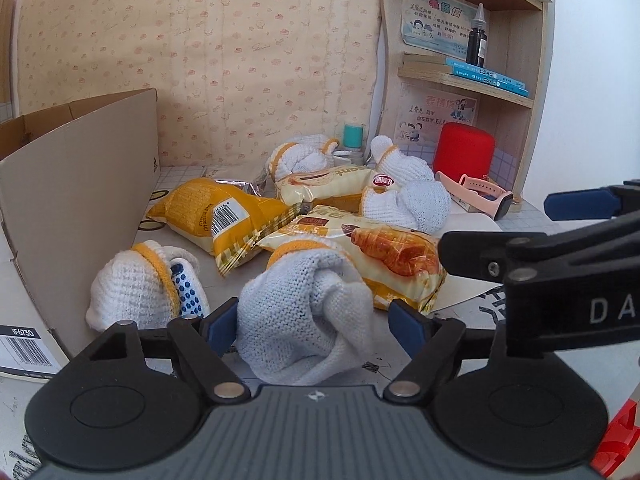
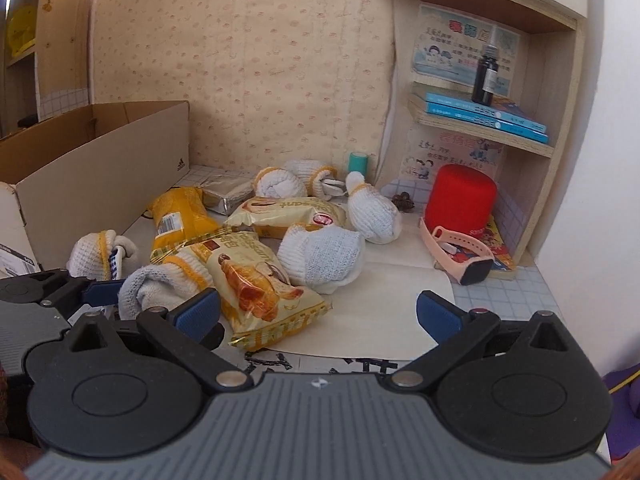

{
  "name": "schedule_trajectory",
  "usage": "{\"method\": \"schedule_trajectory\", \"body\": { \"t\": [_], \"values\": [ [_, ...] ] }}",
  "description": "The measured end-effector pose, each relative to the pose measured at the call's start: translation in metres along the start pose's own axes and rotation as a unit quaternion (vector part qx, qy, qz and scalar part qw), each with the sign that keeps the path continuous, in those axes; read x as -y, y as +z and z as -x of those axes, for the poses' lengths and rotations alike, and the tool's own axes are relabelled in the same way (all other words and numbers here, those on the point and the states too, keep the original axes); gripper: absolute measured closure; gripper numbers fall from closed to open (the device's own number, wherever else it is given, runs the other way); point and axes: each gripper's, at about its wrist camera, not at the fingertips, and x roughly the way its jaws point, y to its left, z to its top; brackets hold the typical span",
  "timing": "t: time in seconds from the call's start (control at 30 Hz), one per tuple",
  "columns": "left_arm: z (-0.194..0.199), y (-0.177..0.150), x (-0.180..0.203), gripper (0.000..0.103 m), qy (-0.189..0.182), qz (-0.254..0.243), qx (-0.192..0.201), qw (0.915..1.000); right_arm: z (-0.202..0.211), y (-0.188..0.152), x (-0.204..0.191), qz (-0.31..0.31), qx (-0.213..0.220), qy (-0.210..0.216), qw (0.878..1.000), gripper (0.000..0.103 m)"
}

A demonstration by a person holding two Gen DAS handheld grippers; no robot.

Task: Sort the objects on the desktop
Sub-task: 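Grasp the white knit glove with the left tool while the right tool grasps the croissant bag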

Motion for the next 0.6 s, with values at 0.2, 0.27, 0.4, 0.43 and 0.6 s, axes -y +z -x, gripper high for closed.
{"method": "schedule_trajectory", "body": {
  "t": [0.2, 0.27, 0.4, 0.43, 0.6],
  "values": [
    [-0.003, -0.002, -0.003, 0.038, 0.004, 0.004, -0.010, 0.9999, -0.042, 0.019, -0.003, 0.051, -0.045, 0.052, 0.996, 0.002],
    [-0.002, -0.002, -0.002, 0.042, 0.004, 0.001, -0.011, 0.9999, -0.055, 0.020, -0.001, 0.064, -0.065, 0.077, 0.993, 0.002],
    [-0.001, -0.002, -0.002, 0.048, 0.010, 0.000, -0.012, 0.9999, -0.074, 0.022, -0.001, 0.100, -0.093, 0.099, 0.986, 0.002],
    [-0.001, -0.002, -0.002, 0.051, 0.011, 0.001, -0.013, 0.9999, -0.076, 0.023, -0.002, 0.107, -0.094, 0.103, 0.984, 0.002],
    [0.004, -0.001, -0.006, 0.059, 0.011, 0.015, -0.017, 0.9997, -0.089, 0.029, 0.000, 0.139, -0.098, 0.108, 0.979, 0.007]
  ]
}}
